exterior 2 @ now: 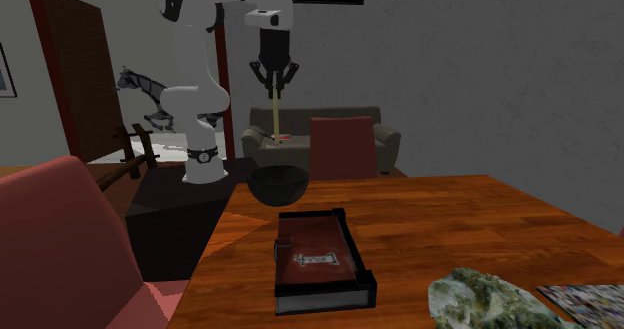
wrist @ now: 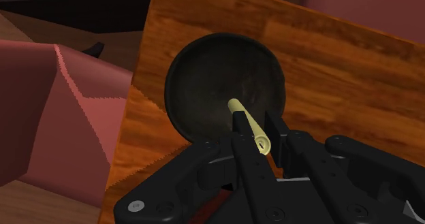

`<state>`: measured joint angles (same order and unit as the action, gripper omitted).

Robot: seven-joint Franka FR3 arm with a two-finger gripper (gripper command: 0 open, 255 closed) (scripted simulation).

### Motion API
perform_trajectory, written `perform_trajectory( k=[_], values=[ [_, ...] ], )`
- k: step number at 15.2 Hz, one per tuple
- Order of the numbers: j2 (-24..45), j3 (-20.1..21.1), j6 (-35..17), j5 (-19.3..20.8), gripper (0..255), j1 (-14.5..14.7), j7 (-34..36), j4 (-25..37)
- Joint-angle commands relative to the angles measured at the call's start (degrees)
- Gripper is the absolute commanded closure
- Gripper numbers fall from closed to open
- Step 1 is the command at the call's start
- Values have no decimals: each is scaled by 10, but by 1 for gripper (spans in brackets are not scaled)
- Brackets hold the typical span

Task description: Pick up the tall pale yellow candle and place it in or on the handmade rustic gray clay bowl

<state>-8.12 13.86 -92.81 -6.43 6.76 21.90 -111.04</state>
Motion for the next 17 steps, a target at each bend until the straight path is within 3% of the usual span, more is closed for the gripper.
perform_trajectory(
  k=[1, 17],
  values=[
    [2, 0, -17, 0, 255, 0, -2, -15],
    [24, 5, -137, 1, 255, 2, -7, -113]
  ],
)
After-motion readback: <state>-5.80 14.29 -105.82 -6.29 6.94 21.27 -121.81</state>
